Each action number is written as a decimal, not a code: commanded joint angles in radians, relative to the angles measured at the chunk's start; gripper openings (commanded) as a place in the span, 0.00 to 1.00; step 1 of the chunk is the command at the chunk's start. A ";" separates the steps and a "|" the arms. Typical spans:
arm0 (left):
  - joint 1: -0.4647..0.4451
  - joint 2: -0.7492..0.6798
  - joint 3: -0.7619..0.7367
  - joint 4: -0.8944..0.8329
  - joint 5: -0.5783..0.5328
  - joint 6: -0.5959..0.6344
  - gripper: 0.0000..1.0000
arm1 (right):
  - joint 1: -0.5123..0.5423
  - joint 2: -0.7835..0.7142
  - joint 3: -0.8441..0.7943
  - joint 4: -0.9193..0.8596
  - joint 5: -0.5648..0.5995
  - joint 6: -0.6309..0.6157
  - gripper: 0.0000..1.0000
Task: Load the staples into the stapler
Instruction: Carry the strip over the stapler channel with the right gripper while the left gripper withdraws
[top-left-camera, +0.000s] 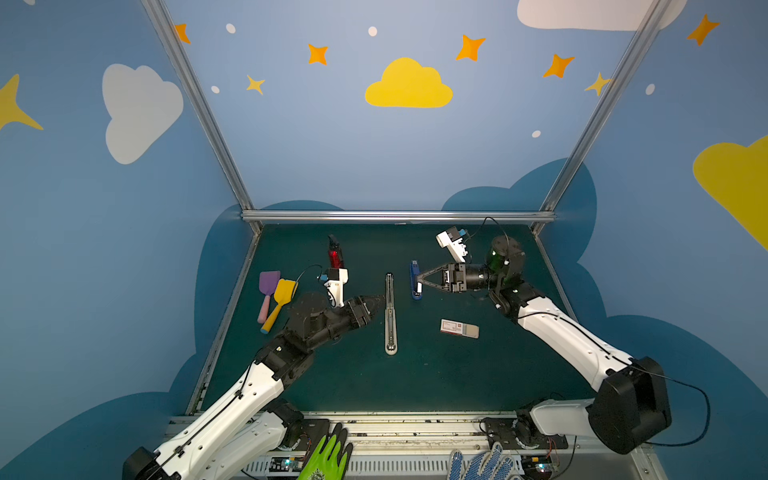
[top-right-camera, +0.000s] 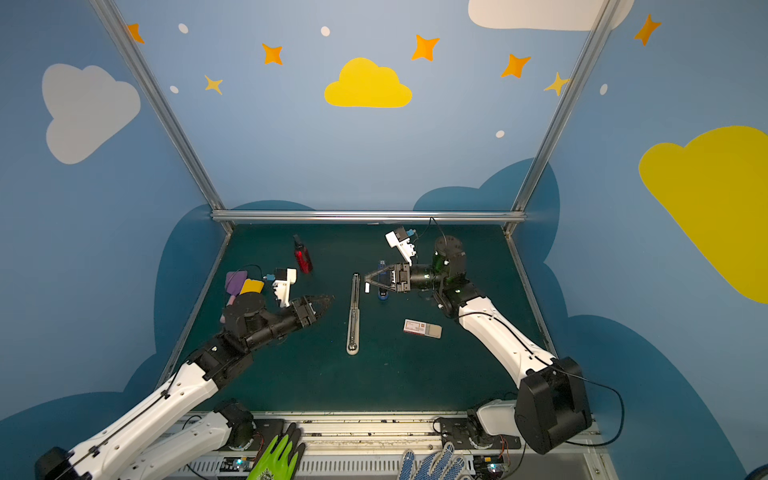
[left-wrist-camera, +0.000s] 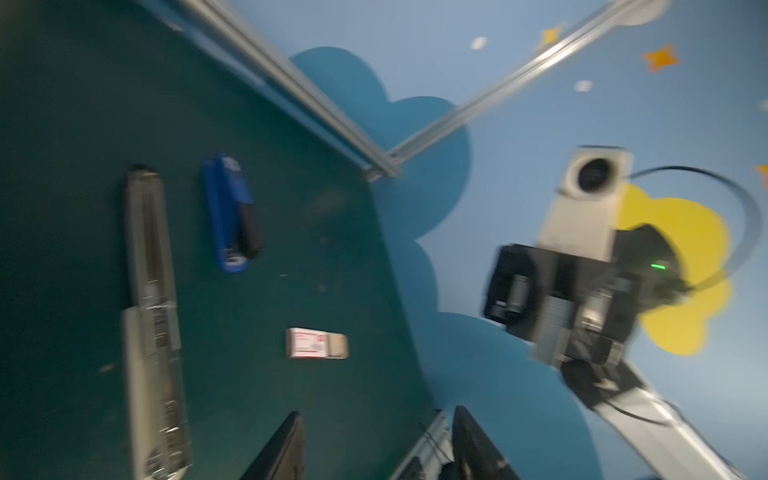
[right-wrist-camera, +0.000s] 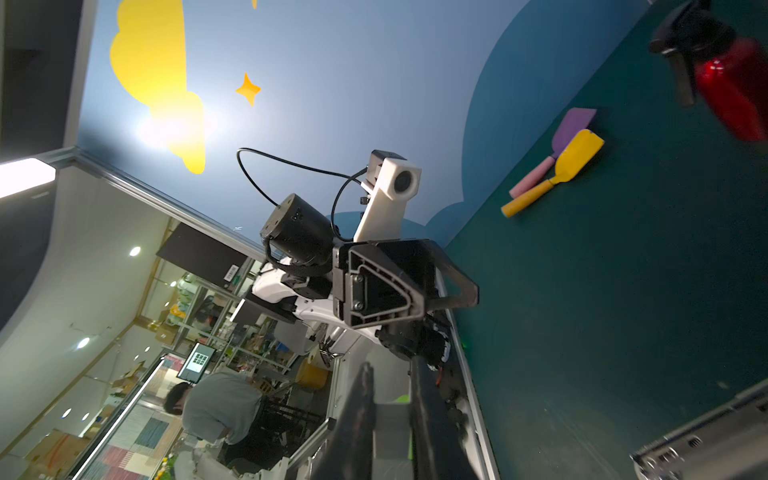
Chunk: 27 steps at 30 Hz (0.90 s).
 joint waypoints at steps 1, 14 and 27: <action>-0.002 0.141 0.011 -0.273 -0.169 0.041 0.48 | -0.009 -0.037 0.007 -0.256 0.052 -0.188 0.15; -0.095 0.715 0.186 -0.295 -0.149 0.029 0.37 | -0.012 -0.037 -0.027 -0.440 0.153 -0.316 0.16; -0.213 0.860 0.267 -0.135 -0.017 0.008 0.35 | -0.008 0.097 0.025 -0.531 0.294 -0.379 0.16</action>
